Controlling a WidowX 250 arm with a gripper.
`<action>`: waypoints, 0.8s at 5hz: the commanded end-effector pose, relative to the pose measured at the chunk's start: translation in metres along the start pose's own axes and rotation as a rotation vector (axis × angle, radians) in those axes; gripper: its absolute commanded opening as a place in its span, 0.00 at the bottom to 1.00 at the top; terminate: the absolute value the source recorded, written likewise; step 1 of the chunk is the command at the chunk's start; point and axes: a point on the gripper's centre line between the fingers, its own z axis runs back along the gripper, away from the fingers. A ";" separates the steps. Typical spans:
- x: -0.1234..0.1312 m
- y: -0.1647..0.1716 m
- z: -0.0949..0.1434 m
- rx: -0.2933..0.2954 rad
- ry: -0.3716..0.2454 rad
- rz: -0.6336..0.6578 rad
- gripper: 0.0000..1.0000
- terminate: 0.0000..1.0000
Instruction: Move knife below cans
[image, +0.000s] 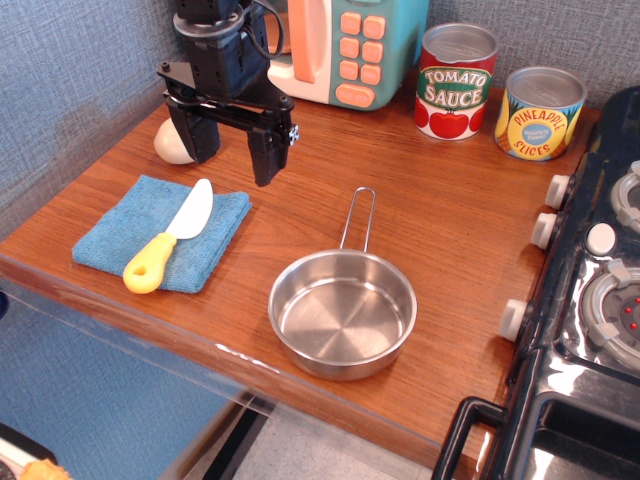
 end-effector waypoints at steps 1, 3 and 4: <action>0.000 0.000 0.000 0.000 0.000 0.000 1.00 0.00; -0.027 0.008 0.005 0.028 0.018 -0.076 1.00 0.00; -0.053 0.013 0.007 0.067 0.073 -0.095 1.00 0.00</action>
